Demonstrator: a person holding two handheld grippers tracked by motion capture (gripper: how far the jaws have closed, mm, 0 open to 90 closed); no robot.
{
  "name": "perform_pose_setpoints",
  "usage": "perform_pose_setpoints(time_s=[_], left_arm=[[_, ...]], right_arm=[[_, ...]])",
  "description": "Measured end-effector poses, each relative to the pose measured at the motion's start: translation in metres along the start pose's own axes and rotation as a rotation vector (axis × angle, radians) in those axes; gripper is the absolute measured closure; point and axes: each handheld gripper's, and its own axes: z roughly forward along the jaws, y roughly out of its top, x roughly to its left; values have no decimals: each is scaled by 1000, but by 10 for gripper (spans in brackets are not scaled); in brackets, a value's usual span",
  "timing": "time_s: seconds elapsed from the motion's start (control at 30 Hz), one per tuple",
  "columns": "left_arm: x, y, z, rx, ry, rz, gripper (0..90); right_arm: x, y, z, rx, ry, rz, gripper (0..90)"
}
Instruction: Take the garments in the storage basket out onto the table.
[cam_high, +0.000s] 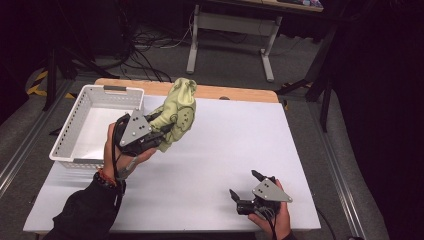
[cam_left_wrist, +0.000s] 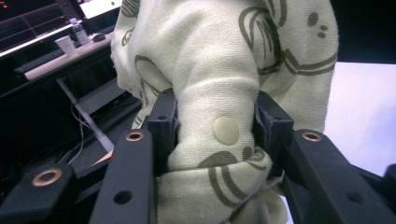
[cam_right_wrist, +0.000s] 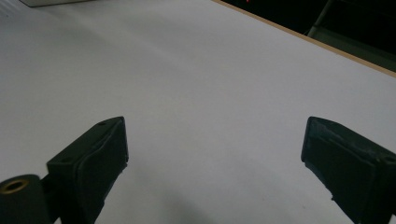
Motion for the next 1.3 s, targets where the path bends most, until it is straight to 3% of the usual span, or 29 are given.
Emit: perform_pose_setpoints(time_s=[0.27, 1.0, 1.3], left_arm=[[-14, 1, 11, 19, -45, 31, 588], [-46, -12, 49, 129, -130, 114, 584], [-58, -24, 68, 192, -168, 113, 580]], right_arm=[[1, 0, 1, 4, 4, -4, 80], [1, 0, 1, 8, 10, -11, 83], [1, 0, 2, 9, 20, -12, 83]])
